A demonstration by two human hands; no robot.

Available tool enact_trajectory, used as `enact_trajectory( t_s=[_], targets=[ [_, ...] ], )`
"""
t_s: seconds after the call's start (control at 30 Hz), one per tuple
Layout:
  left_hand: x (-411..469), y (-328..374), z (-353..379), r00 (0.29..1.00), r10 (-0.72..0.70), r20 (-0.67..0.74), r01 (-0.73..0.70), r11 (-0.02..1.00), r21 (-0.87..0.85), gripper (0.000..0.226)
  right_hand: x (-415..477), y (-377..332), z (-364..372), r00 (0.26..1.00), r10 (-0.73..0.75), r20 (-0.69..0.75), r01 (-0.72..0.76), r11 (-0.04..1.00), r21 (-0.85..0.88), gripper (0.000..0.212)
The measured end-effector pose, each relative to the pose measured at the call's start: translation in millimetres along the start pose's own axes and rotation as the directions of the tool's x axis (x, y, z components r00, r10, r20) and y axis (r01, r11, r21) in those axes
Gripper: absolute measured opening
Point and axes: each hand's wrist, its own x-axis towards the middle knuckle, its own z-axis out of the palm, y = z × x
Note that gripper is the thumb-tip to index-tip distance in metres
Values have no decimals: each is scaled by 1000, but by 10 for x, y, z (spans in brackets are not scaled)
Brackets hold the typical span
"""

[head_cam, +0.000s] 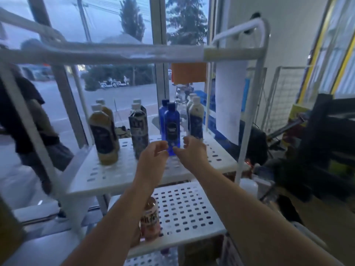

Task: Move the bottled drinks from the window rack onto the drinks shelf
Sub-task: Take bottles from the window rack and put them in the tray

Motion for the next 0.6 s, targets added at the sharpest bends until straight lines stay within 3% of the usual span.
enact_trajectory(
  t_s=[0.1, 0.23, 0.43, 0.6],
  targets=[
    [124, 1, 20, 1000, -6, -23, 6, 1000, -7, 24, 377, -54, 290, 996, 80, -35, -82, 994, -75, 50],
    [240, -12, 121, 998, -28, -51, 28, 1000, -14, 29, 609, 21, 561, 985, 171, -27, -171, 985, 8, 59],
    [386, -148, 194, 998, -37, -56, 38, 999, 18, 26, 811, 151, 844, 989, 140, -43, -132, 981, 144, 58],
    [343, -111, 154, 997, -37, -67, 40, 998, 39, 35, 777, 126, 764, 995, 93, -37, -86, 984, 153, 51]
  ],
)
